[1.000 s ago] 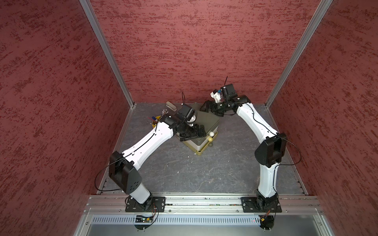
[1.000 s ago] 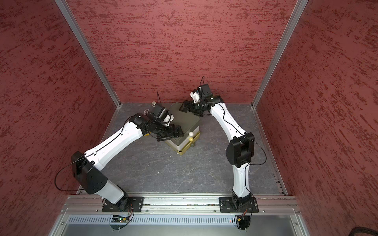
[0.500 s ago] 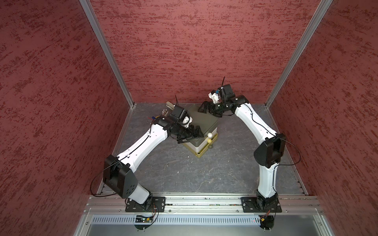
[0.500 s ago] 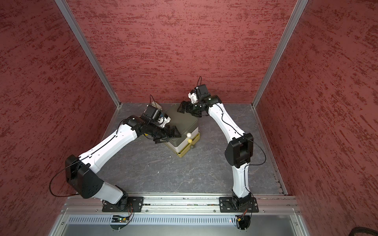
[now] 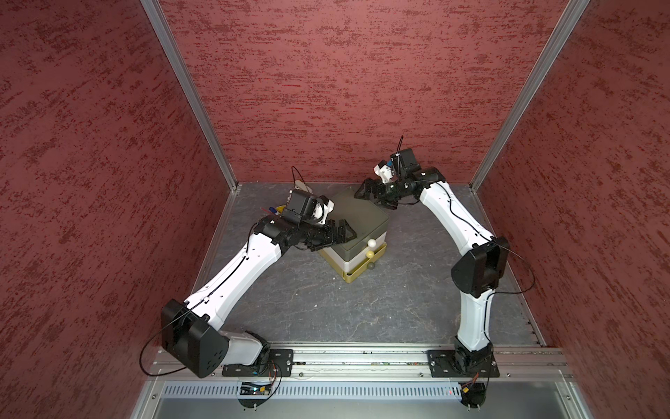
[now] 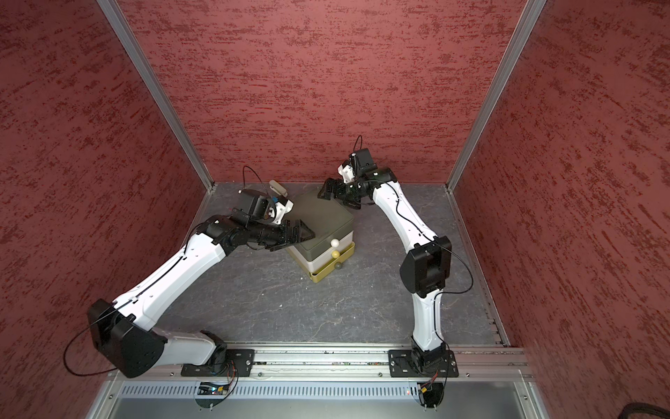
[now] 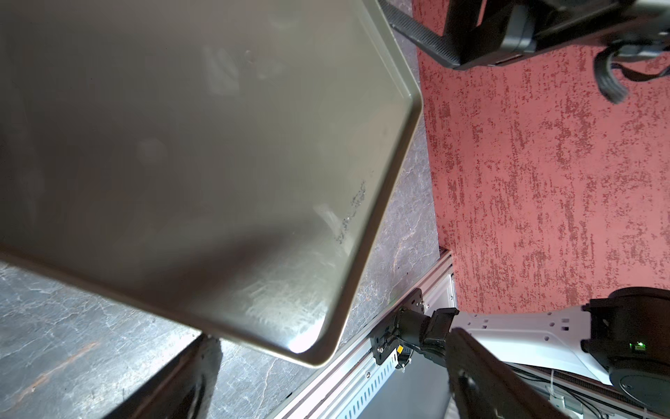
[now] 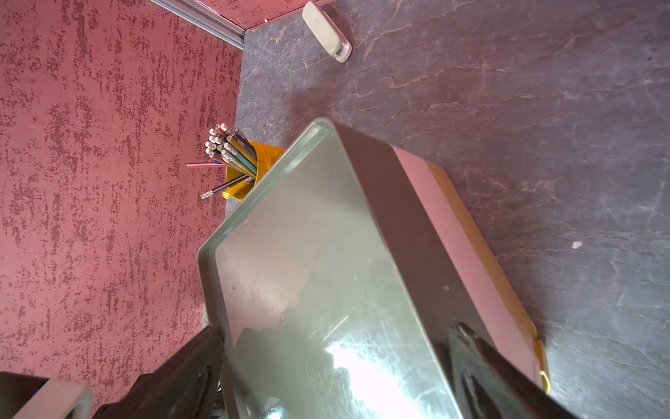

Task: Take the keys out of the drawer
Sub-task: Adjust the storage box at the center of the board, then open the drawer in the storage box.

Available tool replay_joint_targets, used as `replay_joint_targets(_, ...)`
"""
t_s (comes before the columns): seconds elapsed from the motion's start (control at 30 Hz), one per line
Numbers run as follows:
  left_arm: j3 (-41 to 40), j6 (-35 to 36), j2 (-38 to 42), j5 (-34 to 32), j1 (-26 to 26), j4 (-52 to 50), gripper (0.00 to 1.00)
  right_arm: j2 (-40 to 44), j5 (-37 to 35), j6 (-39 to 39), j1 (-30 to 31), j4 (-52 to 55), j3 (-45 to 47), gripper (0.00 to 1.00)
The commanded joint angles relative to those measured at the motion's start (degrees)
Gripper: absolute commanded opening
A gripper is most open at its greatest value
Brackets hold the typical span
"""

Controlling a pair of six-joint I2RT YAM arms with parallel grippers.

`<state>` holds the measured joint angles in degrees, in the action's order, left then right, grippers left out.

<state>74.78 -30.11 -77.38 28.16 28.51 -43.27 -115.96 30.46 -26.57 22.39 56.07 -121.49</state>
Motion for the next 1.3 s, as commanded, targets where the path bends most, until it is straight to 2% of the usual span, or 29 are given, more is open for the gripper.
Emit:
replay_joint_targets(0.0,0.03,0.5,3.88,-0.49,-0.74,5.65,1.0,5.83,-1.09,0.23,0.19,2.09,0.93,0.98)
replay_joint_targets(0.23,5.39,1.19,7.94,-4.89,-1.95,3.94,1.0,17.84,-2.97,-0.97,-0.32,5.18,9.67,0.99)
replay_joint_targets(0.47,12.15,-0.78,-1.23,-2.26,-2.19,3.43,1.0,32.15,4.04,-8.58,-2.0,-1.63,31.57,0.98)
replay_joint_targets(0.57,15.16,-0.27,-5.34,-0.69,-1.97,2.44,1.0,40.52,7.28,-13.88,-2.05,-8.67,44.38,0.98)
replay_joint_targets(0.73,17.32,3.12,-8.99,2.55,-1.66,-1.09,1.0,50.25,4.53,-20.94,-0.31,-12.71,58.47,0.98)
replay_joint_targets(0.83,16.77,5.11,-8.92,3.33,-2.2,-1.77,1.0,52.69,0.28,-23.46,2.69,-14.4,61.75,0.98)
replay_joint_targets(0.97,12.03,0.59,-7.39,3.62,-0.99,1.95,1.0,51.63,-2.6,-30.42,6.64,-22.12,68.06,0.95)
replay_joint_targets(1.03,11.29,0.63,-6.45,2.6,-0.58,1.07,1.0,50.97,-3.54,-33.42,8.44,-26.68,70.24,0.94)
replay_joint_targets(1.27,11.33,1.78,-4.07,-3.12,0.22,-0.63,1.0,49.56,-4.19,-32.96,9.03,-26.98,69.33,0.91)
